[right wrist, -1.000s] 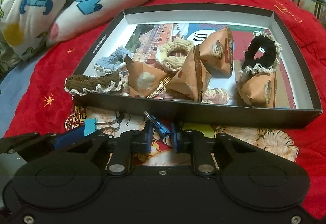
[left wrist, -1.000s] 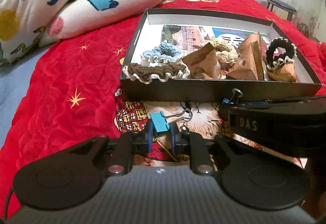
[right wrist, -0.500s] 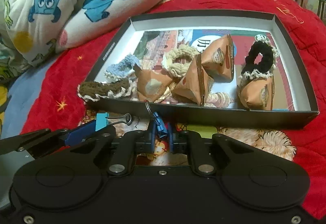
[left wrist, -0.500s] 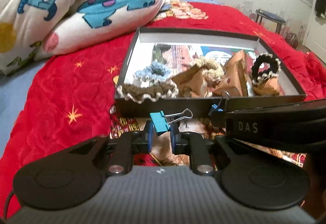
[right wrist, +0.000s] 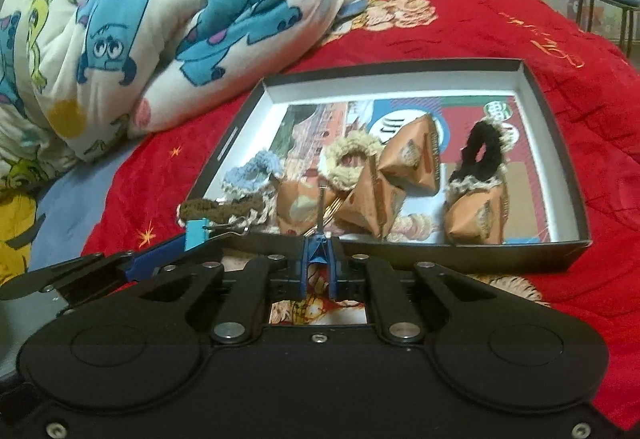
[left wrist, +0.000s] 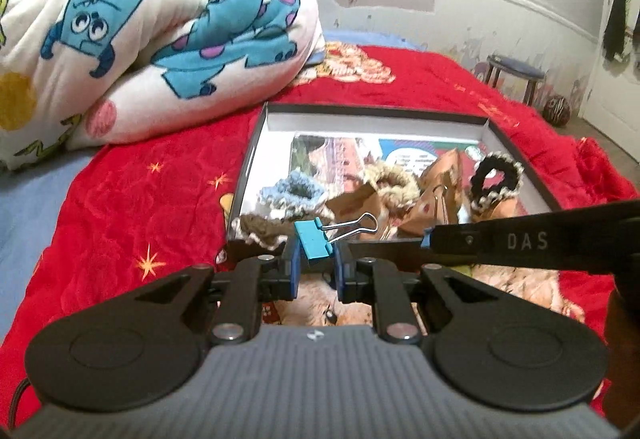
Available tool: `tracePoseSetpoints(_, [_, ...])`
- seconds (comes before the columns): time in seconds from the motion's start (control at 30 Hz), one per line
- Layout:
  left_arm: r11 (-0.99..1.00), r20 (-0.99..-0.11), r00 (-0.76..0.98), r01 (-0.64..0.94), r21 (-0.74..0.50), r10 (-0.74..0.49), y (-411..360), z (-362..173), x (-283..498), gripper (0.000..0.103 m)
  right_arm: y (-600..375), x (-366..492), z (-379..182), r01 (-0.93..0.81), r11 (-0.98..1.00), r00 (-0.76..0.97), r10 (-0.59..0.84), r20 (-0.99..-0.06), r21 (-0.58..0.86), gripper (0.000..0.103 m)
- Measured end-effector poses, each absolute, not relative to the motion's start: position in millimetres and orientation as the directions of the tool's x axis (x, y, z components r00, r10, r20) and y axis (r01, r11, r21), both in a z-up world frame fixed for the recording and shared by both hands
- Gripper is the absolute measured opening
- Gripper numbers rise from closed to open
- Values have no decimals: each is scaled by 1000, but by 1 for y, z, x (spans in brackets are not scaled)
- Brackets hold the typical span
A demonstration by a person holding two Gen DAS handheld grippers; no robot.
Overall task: Organize objects
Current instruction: 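Carry both blue binder clips over the box lid and lower them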
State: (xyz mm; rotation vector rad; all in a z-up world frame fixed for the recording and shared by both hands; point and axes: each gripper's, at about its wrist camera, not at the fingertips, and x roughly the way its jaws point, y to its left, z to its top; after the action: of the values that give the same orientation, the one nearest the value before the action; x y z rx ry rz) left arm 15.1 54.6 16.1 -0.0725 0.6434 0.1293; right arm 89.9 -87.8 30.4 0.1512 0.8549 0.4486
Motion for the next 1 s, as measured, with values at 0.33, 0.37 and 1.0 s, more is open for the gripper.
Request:
tracePoseSetpoints(0.33, [988,-547,832,-145,-58,90,59,30,12,20,-122,97,48,-251,882,623,463,-631,399,10])
tracePoseSetpoints(0.37, [987,-539,837,-149,-52,98,59,31,11,20,-125,99,49,-241,878,628,466,-624,413,10])
tracePoseSetpoints(1.0, [991,-564,825,-106,-83,40,82,26,138,20,-100,189,52,-170,906,695,390,-604,389,10])
